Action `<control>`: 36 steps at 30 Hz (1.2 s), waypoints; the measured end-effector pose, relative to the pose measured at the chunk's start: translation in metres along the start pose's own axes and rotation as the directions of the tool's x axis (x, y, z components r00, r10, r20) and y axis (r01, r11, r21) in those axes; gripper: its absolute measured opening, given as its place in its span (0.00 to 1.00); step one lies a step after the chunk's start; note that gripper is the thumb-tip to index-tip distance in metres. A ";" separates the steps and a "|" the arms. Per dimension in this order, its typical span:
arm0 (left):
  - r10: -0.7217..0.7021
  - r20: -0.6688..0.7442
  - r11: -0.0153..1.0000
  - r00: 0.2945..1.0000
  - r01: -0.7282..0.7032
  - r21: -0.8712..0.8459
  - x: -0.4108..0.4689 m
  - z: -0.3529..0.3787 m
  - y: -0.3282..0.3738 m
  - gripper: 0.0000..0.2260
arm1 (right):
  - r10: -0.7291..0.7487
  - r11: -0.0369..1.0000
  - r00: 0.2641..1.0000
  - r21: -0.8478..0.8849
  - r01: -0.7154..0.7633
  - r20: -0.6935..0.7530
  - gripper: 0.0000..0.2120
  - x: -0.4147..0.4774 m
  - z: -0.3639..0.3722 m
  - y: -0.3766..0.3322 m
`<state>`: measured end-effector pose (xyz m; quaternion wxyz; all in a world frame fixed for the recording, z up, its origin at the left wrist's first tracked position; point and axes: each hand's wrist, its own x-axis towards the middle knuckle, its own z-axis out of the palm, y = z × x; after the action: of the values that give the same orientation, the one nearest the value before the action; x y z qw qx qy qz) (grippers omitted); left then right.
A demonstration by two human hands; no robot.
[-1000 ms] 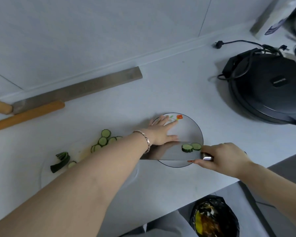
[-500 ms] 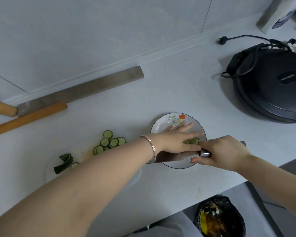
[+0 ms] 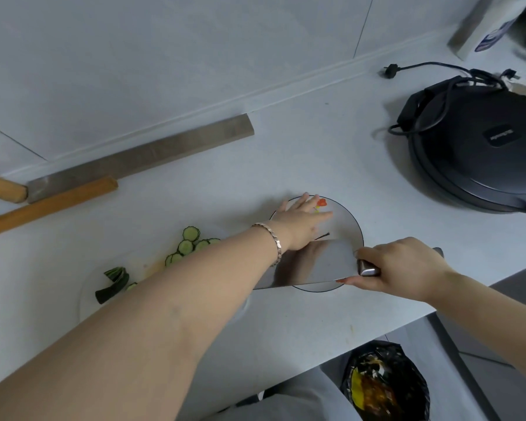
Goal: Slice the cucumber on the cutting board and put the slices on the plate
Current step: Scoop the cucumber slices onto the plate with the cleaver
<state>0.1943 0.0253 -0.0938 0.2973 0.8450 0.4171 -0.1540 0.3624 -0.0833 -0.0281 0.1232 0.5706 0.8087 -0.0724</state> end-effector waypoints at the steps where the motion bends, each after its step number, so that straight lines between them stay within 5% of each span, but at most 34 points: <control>1: -0.003 -0.042 1.000 0.999 0.003 0.011 -0.003 -0.004 -0.003 0.20 | 0.005 1.000 1.000 -0.014 -0.004 0.028 0.22 -0.001 0.002 0.000; 3: 0.021 -0.110 0.999 0.994 -0.025 -0.039 -0.011 -0.011 -0.006 0.21 | 0.041 0.999 0.997 -0.016 -0.040 0.067 0.21 -0.002 0.000 0.000; 6: 0.053 0.005 0.998 0.999 -0.053 -0.044 -0.025 -0.010 -0.013 0.26 | 0.074 0.996 0.991 0.032 -0.078 0.109 0.21 0.001 0.002 -0.002; 9: -0.122 0.061 0.992 0.991 0.121 0.025 -0.031 -0.002 -0.029 0.24 | 0.072 0.997 0.994 0.015 -0.073 0.077 0.21 0.001 0.001 -0.001; 12: -0.205 -0.033 0.979 0.978 0.205 0.005 -0.045 -0.011 -0.044 0.23 | 0.089 0.995 0.993 0.030 -0.092 0.079 0.21 0.000 0.001 -0.004; 15: -0.229 -0.279 0.969 0.933 0.192 -0.153 -0.075 -0.035 -0.057 0.18 | 0.180 0.953 0.972 0.217 -0.210 0.152 0.19 0.003 0.007 -0.014; 17: -0.354 -0.448 0.900 0.821 0.170 -0.401 -0.102 -0.048 -0.070 0.15 | 0.275 0.815 0.941 0.472 -0.337 0.198 0.18 0.006 0.013 -0.028; 20: -0.552 -0.569 0.786 0.610 0.152 -0.599 -0.143 -0.037 -0.097 0.14 | 0.319 0.376 0.892 0.821 -0.429 0.320 0.20 0.012 0.021 -0.066; 22: -0.615 -0.530 0.752 0.584 0.232 -0.617 -0.162 -0.010 -0.108 0.16 | 0.302 0.107 0.861 0.883 -0.457 0.409 0.20 0.017 0.031 -0.090; 25: -0.627 -0.462 0.747 0.627 0.315 -0.586 -0.179 0.043 -0.111 0.22 | 0.315 -0.072 0.812 0.866 -0.495 0.491 0.22 0.023 0.043 -0.117; 36: -0.677 -0.354 0.717 0.646 0.469 -0.515 -0.152 0.098 -0.098 0.31 | 0.302 0.019 0.813 0.850 -0.527 0.497 0.25 0.025 0.076 -0.145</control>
<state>0.0230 -0.0830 -0.1296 0.2636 0.5987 0.7526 0.0756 0.2270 -0.1290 -0.1120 -0.1832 0.7129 0.3489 -0.5801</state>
